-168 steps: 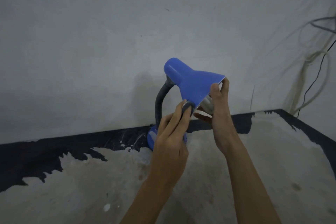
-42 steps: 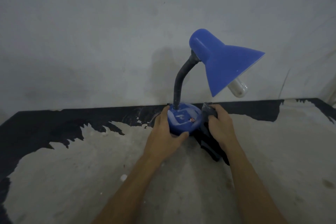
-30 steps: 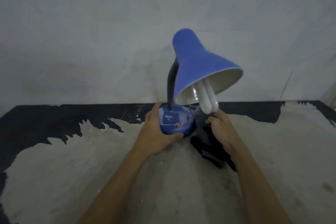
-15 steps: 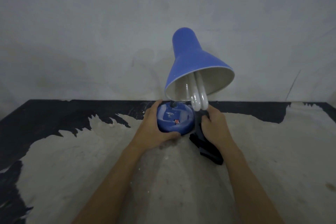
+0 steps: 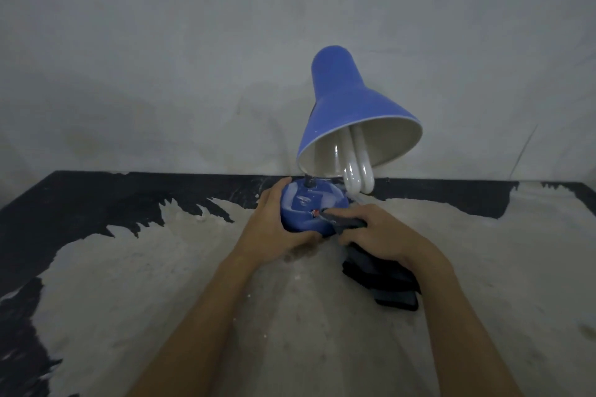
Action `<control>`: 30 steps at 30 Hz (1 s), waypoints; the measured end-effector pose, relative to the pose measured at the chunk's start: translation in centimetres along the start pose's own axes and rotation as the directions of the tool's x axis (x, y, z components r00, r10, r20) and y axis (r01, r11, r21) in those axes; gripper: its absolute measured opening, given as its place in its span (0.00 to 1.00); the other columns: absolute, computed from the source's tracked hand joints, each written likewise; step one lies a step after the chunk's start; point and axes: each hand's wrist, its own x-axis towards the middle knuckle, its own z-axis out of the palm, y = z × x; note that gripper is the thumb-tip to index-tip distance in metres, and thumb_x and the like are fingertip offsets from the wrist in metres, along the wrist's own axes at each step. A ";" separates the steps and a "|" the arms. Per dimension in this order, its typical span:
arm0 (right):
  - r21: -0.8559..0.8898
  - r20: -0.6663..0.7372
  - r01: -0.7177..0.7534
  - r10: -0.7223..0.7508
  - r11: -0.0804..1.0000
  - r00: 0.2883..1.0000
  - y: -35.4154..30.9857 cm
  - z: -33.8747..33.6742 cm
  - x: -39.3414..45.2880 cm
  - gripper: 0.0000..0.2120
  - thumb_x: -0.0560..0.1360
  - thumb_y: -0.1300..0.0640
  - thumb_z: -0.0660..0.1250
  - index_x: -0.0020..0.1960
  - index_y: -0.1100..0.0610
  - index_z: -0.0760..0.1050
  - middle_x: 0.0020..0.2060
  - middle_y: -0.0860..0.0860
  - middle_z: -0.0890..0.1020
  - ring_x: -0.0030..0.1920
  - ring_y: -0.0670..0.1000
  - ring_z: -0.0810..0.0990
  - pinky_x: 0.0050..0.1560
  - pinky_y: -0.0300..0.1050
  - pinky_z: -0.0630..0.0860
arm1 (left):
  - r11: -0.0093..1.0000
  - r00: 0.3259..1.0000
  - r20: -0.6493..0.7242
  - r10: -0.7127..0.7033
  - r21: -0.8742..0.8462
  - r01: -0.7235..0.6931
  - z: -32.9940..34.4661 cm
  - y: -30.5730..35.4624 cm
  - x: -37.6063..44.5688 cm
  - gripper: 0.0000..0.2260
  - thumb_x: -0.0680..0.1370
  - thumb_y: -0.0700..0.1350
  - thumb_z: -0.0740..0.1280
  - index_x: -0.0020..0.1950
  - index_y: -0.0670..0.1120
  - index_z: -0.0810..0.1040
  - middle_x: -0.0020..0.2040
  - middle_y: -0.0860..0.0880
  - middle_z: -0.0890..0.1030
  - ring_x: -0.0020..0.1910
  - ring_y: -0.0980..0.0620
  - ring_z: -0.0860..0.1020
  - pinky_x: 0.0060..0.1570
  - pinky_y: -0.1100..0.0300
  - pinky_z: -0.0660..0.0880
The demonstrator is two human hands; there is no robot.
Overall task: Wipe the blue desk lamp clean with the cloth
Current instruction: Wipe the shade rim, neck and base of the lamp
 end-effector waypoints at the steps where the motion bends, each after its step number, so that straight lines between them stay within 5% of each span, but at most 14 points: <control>1: -0.002 -0.012 -0.008 0.008 1.000 1.000 0.0 0.1 0.0 0.26 0.74 0.64 0.67 0.57 0.32 0.79 0.60 0.48 0.84 0.59 0.50 0.80 0.60 0.41 0.76 | 1.000 1.000 -0.001 -0.009 0.006 0.009 0.0 0.1 0.0 0.42 0.65 0.60 0.81 0.73 0.64 0.62 0.72 0.61 0.67 0.67 0.65 0.68 0.67 0.57 0.68; 4: -0.030 -0.105 -0.062 0.059 0.998 0.993 0.3 0.6 0.6 0.25 0.76 0.62 0.65 0.71 0.46 0.74 0.67 0.50 0.78 0.64 0.51 0.75 0.61 0.39 0.69 | 1.000 1.000 0.000 -0.016 0.016 0.016 -0.2 0.3 0.1 0.38 0.65 0.58 0.81 0.71 0.64 0.67 0.69 0.59 0.73 0.65 0.63 0.73 0.66 0.54 0.73; 7: -0.024 -0.203 -0.064 0.058 0.998 0.977 0.6 1.2 1.0 0.26 0.77 0.62 0.65 0.74 0.51 0.71 0.69 0.53 0.75 0.68 0.55 0.74 0.65 0.40 0.65 | 0.999 0.999 0.032 0.002 0.049 -0.004 -0.4 0.0 0.3 0.46 0.63 0.58 0.82 0.77 0.56 0.62 0.73 0.54 0.69 0.68 0.59 0.70 0.68 0.57 0.70; 12: 0.000 -0.150 -0.073 0.072 0.997 0.986 0.2 1.3 0.8 0.27 0.78 0.62 0.64 0.75 0.48 0.70 0.70 0.50 0.74 0.69 0.52 0.73 0.64 0.37 0.63 | 0.999 1.000 0.022 -0.002 0.041 0.001 -0.4 0.6 0.1 0.45 0.62 0.61 0.81 0.74 0.57 0.66 0.70 0.53 0.73 0.67 0.57 0.73 0.67 0.50 0.73; 14: 0.060 -0.063 -0.033 0.037 0.998 0.997 0.0 1.0 0.4 0.26 0.77 0.65 0.64 0.71 0.45 0.74 0.67 0.46 0.78 0.68 0.48 0.74 0.63 0.34 0.66 | 1.000 1.000 0.003 -0.015 0.012 0.015 -0.6 1.4 -0.2 0.37 0.63 0.59 0.80 0.69 0.63 0.69 0.62 0.60 0.77 0.61 0.67 0.75 0.62 0.60 0.75; 16: 0.133 0.020 0.005 -0.008 0.991 1.000 -0.3 0.8 -0.1 0.27 0.76 0.69 0.64 0.67 0.45 0.78 0.64 0.42 0.80 0.65 0.43 0.75 0.57 0.25 0.69 | 0.997 0.999 0.004 0.033 -0.063 -0.033 -0.9 2.2 -0.4 0.30 0.67 0.44 0.81 0.58 0.66 0.69 0.50 0.69 0.76 0.52 0.82 0.72 0.51 0.79 0.70; 18: 0.165 0.060 0.005 -0.015 0.986 0.998 -0.6 0.7 -0.5 0.28 0.75 0.70 0.64 0.68 0.45 0.78 0.64 0.40 0.79 0.64 0.40 0.75 0.53 0.20 0.70 | 0.994 0.999 0.027 0.040 -0.100 -0.037 -1.3 3.2 -0.5 0.29 0.70 0.33 0.78 0.53 0.62 0.68 0.42 0.75 0.77 0.47 0.86 0.70 0.48 0.83 0.67; 20: 0.185 0.101 -0.006 -0.013 0.983 0.995 -0.6 0.5 -0.5 0.28 0.75 0.70 0.65 0.69 0.46 0.78 0.66 0.40 0.77 0.66 0.41 0.74 0.59 0.25 0.70 | 0.995 0.998 0.052 0.020 -0.103 -0.015 -1.4 1.5 0.1 0.30 0.70 0.37 0.79 0.58 0.62 0.69 0.51 0.73 0.76 0.51 0.83 0.71 0.55 0.78 0.70; 24: 0.253 0.142 -0.029 -0.008 0.967 0.990 -0.7 0.7 -0.8 0.26 0.74 0.69 0.66 0.64 0.45 0.81 0.64 0.40 0.80 0.65 0.41 0.76 0.66 0.36 0.70 | 0.997 0.993 0.117 -0.030 -0.071 0.038 -1.7 -0.2 0.4 0.51 0.59 0.56 0.83 0.77 0.57 0.61 0.72 0.59 0.70 0.69 0.62 0.72 0.68 0.57 0.72; 28: 0.299 -0.188 0.020 0.039 0.954 0.981 -0.8 0.7 -0.6 0.20 0.75 0.68 0.65 0.59 0.49 0.83 0.49 0.43 0.83 0.55 0.47 0.80 0.52 0.35 0.73 | 0.995 0.989 0.142 -0.034 -0.087 0.046 -2.1 -0.8 0.6 0.51 0.58 0.54 0.83 0.76 0.57 0.61 0.68 0.66 0.69 0.65 0.71 0.71 0.62 0.71 0.71; 30: 0.274 -0.206 -0.020 0.079 0.961 0.975 -0.8 0.7 -0.6 0.19 0.75 0.67 0.65 0.60 0.51 0.82 0.50 0.47 0.83 0.54 0.47 0.80 0.51 0.36 0.73 | 0.992 0.986 0.157 -0.051 -0.110 0.069 -2.1 -1.0 0.7 0.52 0.58 0.50 0.84 0.76 0.58 0.60 0.68 0.63 0.70 0.65 0.69 0.72 0.61 0.72 0.71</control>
